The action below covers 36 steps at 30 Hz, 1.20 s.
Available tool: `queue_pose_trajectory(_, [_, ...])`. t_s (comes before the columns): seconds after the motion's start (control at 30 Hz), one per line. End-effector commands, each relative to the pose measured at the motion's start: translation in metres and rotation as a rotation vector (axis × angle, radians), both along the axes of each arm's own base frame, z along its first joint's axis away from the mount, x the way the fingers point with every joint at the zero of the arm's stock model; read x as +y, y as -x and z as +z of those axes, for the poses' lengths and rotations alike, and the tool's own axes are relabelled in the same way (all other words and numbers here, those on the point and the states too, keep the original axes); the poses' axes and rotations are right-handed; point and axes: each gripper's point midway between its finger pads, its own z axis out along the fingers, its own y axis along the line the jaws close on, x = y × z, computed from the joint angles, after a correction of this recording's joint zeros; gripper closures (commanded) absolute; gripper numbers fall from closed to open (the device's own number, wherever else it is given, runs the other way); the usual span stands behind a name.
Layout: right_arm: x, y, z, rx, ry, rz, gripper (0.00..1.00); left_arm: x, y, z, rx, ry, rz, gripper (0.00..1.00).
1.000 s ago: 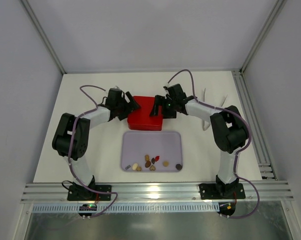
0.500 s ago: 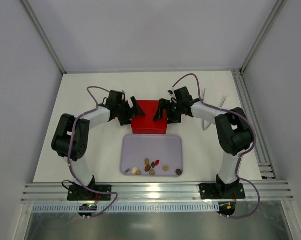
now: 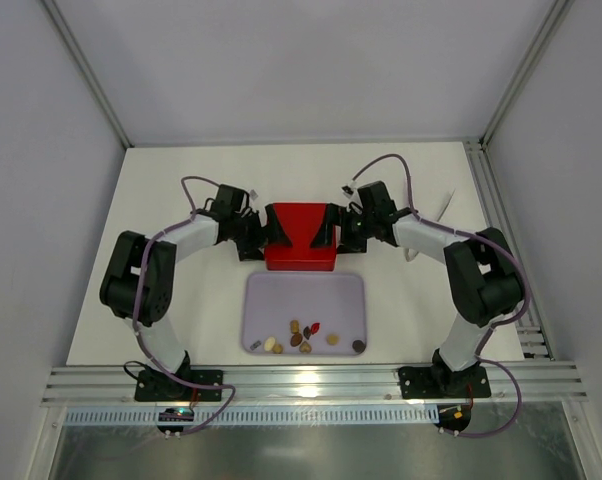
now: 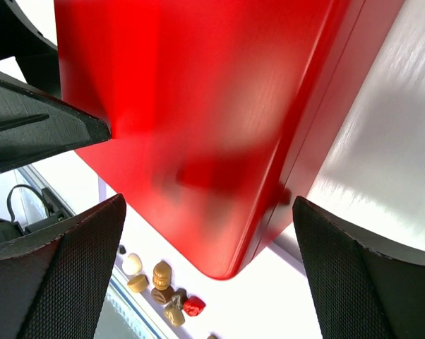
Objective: Pack the chocolate
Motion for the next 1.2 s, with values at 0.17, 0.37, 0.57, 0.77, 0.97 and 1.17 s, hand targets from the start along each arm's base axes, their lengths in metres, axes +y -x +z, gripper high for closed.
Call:
queue_pose_trajectory(0.17, [-0.002, 0.006, 0.018, -0.068, -0.046, 0.006, 0.0, 0.011, 0.029, -0.004, 0.054, -0.033, -0.081, 0.01])
queue_pose_trajectory(0.37, [-0.005, 0.014, -0.001, -0.024, -0.034, -0.003, 0.09, 0.011, 0.026, -0.009, 0.071, -0.036, -0.067, 0.1])
queue_pose_trajectory(0.57, [-0.002, 0.01, -0.015, 0.015, -0.033, -0.02, 0.19, 0.009, 0.021, -0.019, 0.097, -0.036, -0.047, 0.19])
queue_pose_trajectory(0.77, [0.007, -0.01, -0.017, 0.027, -0.042, -0.046, 0.24, 0.004, 0.008, -0.024, 0.101, -0.032, -0.019, 0.23])
queue_pose_trajectory(0.97, [0.014, -0.028, -0.019, 0.038, -0.034, -0.048, 0.27, 0.0, -0.002, -0.03, 0.117, -0.036, -0.003, 0.26])
queue_pose_trajectory(1.17, [0.016, -0.028, -0.022, 0.043, -0.026, -0.045, 0.28, -0.001, -0.004, -0.037, 0.132, -0.046, 0.007, 0.31])
